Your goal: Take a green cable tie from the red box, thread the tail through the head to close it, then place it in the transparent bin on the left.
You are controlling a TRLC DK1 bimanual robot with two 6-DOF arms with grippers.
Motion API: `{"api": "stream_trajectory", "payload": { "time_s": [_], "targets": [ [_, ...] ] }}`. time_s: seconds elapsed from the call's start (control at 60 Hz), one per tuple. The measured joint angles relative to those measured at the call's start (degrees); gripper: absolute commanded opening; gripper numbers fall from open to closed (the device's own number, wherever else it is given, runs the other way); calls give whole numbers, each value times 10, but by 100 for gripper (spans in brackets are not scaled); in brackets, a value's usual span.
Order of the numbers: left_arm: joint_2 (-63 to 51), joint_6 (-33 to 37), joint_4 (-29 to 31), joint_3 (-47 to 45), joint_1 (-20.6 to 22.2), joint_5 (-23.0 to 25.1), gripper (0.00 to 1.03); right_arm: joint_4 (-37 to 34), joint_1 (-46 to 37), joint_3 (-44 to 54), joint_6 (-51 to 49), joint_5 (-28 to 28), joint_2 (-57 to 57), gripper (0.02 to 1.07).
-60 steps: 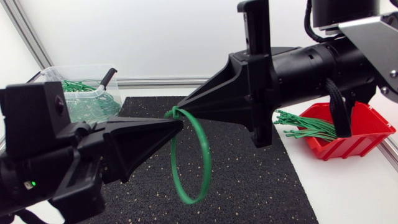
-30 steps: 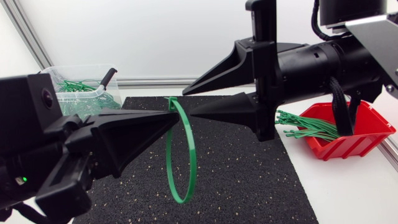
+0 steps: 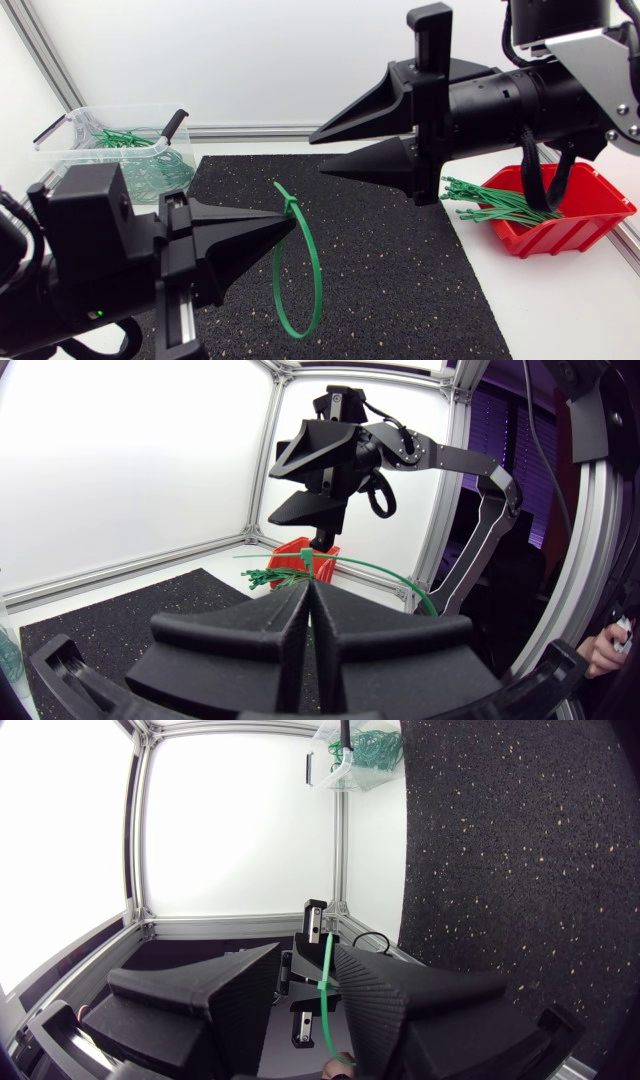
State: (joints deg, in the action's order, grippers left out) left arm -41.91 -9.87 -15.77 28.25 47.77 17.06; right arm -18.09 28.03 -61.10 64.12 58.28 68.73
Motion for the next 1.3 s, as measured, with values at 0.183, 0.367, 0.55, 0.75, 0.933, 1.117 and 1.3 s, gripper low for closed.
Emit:
{"api": "stream_trajectory", "payload": {
  "time_s": [0.183,0.367,0.55,0.75,0.933,1.117,1.3],
  "targets": [
    [-11,47,-27,-7,-1,-5,4,-2,0,0,-45,24,27,46],
    [-31,101,-59,-19,5,-28,4,-16,-4,0,-96,70,72,46],
    [-50,144,-72,-28,5,-30,4,-17,-12,0,-139,109,82,45],
    [-61,181,-84,-34,13,-40,4,-28,-12,0,-180,125,107,43],
    [-70,215,-97,-43,23,-52,4,-63,-11,0,-226,126,134,29],
    [-73,235,-104,-50,23,-55,4,-64,-8,0,-247,131,136,27],
    [-76,250,-115,-61,23,-56,4,-66,3,0,-252,131,136,27]
  ]
}}
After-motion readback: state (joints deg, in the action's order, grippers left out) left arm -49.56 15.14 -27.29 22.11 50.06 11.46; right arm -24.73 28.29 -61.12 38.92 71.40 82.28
